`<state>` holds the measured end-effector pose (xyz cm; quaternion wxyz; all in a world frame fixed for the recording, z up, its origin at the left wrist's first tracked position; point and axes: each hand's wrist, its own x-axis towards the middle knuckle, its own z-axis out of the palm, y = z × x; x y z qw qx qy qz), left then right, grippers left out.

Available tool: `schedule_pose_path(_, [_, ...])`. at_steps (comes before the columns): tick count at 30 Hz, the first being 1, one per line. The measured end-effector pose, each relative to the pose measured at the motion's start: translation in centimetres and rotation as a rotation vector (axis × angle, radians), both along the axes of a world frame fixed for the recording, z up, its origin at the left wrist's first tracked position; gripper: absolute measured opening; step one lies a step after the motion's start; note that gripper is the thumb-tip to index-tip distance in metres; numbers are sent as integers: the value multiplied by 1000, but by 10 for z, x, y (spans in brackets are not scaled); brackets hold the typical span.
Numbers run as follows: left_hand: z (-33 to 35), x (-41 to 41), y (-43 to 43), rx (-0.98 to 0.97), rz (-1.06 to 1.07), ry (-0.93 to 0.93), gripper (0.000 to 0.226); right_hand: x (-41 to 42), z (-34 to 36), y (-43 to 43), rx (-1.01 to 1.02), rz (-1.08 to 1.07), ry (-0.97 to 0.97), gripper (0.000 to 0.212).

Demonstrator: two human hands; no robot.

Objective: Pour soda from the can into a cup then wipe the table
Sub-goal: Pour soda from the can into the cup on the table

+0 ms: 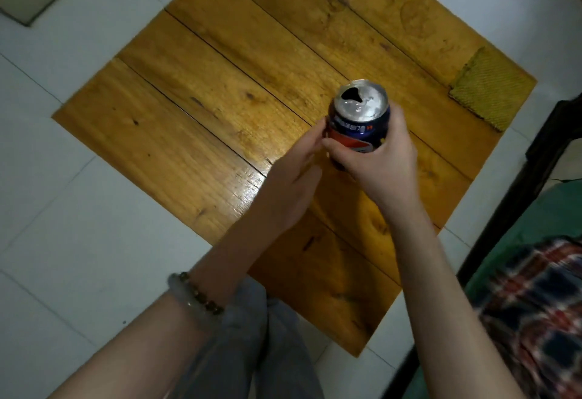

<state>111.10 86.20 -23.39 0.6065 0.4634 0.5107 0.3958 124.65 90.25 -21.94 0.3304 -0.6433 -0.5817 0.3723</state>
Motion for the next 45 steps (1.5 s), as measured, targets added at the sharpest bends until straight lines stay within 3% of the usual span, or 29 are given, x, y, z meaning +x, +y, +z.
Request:
schedule_pose_path(6, [-18, -46, 22, 2, 19, 92, 62, -48, -40, 13, -88, -49, 156, 71])
schedule_pose_path(9, [-37, -53, 28, -88, 75, 23, 59, -60, -66, 15, -102, -81, 197, 68])
schedule_pose_path(17, [-72, -55, 44, -194, 71, -8, 52, -69, -104, 14, -117, -188, 192, 71])
schedule_pose_path(31, [-83, -57, 53, -163, 9, 64, 53, -70, -113, -4, -184, -216, 214, 83])
schedule_pose_path(39, [-103, -58, 40, -145, -31, 239, 61, -50, -115, -68, -344, -239, 244, 53])
schedule_pose_path(45, [-101, -31, 51, -80, 93, 308, 81, -39, -114, -80, -414, -430, 523, 50])
